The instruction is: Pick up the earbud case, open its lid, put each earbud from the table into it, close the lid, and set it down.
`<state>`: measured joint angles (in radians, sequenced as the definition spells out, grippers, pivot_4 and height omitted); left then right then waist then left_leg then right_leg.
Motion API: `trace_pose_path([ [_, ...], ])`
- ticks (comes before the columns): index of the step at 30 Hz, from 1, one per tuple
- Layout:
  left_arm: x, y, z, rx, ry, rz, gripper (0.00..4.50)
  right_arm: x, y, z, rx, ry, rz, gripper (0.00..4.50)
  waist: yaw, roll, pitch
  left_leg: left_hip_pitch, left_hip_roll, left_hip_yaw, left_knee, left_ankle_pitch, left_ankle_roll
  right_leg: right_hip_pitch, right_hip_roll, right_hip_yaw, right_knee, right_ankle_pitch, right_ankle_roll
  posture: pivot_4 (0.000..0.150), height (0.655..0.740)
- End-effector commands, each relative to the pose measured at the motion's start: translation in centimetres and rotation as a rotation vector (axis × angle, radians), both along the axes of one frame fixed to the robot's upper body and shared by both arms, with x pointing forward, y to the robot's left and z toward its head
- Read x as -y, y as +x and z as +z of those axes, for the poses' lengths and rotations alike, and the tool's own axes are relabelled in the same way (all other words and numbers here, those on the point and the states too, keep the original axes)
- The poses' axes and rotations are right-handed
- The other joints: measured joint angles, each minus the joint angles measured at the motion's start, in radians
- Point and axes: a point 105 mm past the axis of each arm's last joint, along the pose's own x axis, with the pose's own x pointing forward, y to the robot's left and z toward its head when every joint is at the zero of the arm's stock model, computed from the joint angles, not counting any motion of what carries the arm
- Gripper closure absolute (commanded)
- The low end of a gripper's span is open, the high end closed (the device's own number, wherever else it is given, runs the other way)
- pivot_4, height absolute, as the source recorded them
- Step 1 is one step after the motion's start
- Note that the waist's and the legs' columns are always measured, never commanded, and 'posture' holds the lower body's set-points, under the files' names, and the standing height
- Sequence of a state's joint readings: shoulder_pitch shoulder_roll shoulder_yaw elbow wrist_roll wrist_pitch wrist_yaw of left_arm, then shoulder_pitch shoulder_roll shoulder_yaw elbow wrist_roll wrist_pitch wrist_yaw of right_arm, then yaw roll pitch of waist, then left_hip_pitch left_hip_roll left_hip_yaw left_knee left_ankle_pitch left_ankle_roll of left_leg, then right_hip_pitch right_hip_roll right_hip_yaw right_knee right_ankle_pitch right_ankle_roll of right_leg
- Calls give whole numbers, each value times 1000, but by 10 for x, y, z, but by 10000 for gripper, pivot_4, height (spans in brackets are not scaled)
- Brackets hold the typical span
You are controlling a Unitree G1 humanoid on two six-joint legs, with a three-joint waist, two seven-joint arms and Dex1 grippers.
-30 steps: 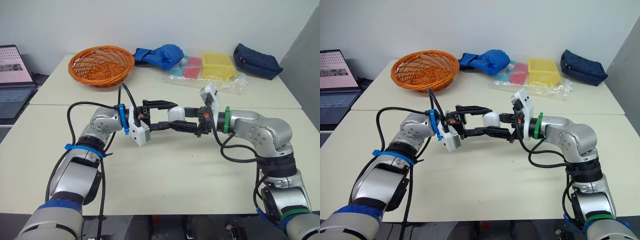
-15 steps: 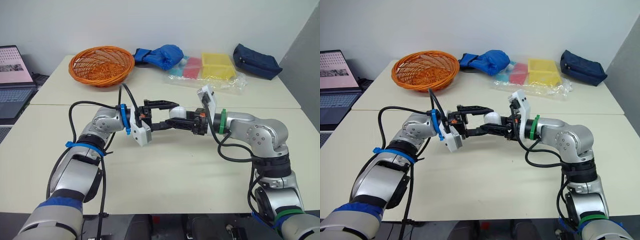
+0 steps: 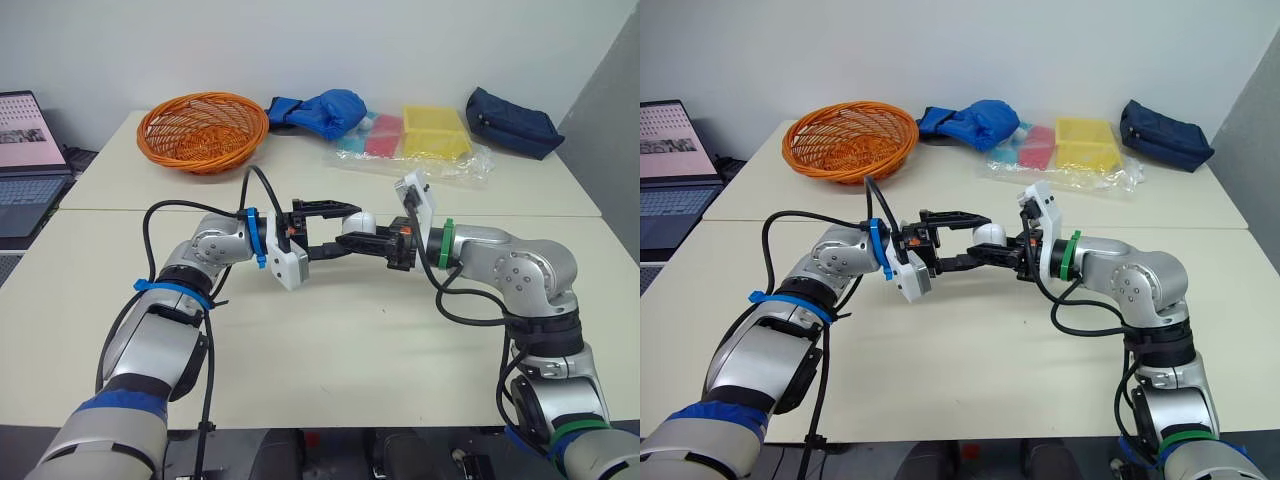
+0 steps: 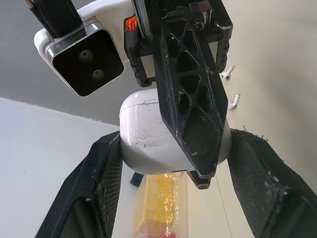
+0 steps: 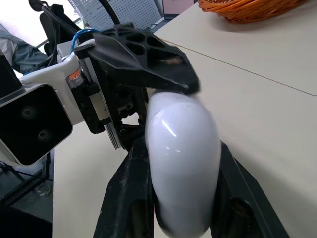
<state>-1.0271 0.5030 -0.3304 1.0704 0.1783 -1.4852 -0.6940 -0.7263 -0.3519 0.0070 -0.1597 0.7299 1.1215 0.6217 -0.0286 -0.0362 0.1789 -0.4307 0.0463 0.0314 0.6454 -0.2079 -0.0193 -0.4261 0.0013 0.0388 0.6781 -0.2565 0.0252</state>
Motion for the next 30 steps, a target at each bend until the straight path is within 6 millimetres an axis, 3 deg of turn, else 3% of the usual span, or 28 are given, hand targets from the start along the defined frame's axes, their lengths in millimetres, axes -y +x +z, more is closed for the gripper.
trace_pose_path([
  [1,-2,-1,11,19,-36,-7,1174,8,2,15,53,44,-25,36219,0,0,0,0,0,0,0,0,0,0,0,0,0,0,0,1500,7400],
  [3,-4,2,8,-27,-6,10,0,10,4,17,58,51,-38,36219,0,0,0,0,0,0,0,0,0,0,0,0,0,0,0,1500,7400],
  [9,-3,1,28,-229,72,-25,0,18,9,17,199,-49,-89,36219,-3,0,0,0,1,0,0,0,0,0,0,0,0,2,-4,1500,7400],
  [12,-13,7,26,-510,244,15,0,24,18,3,355,-249,-130,36219,-5,0,0,0,-1,0,0,0,0,0,1,0,0,0,0,1500,7400],
  [15,-13,14,38,-725,306,101,0,24,22,-7,456,-388,-112,36219,-6,0,0,0,0,-1,1,0,0,-1,5,1,0,-1,0,1500,7400],
  [21,10,22,62,-773,381,168,0,12,24,-18,528,-481,-57,36219,-3,0,0,0,1,-2,1,0,0,-1,8,1,1,-2,-1,1500,7400],
  [25,16,18,57,-750,464,155,0,6,24,-16,543,-482,-48,36219,-6,0,0,0,1,-1,1,0,0,-2,7,1,0,-2,-1,1500,7400],
  [30,13,23,46,-771,496,205,12294,1,21,-15,540,-466,-39,36219,-6,0,0,0,2,-1,0,0,0,-4,9,2,2,-2,-2,1500,7400],
])
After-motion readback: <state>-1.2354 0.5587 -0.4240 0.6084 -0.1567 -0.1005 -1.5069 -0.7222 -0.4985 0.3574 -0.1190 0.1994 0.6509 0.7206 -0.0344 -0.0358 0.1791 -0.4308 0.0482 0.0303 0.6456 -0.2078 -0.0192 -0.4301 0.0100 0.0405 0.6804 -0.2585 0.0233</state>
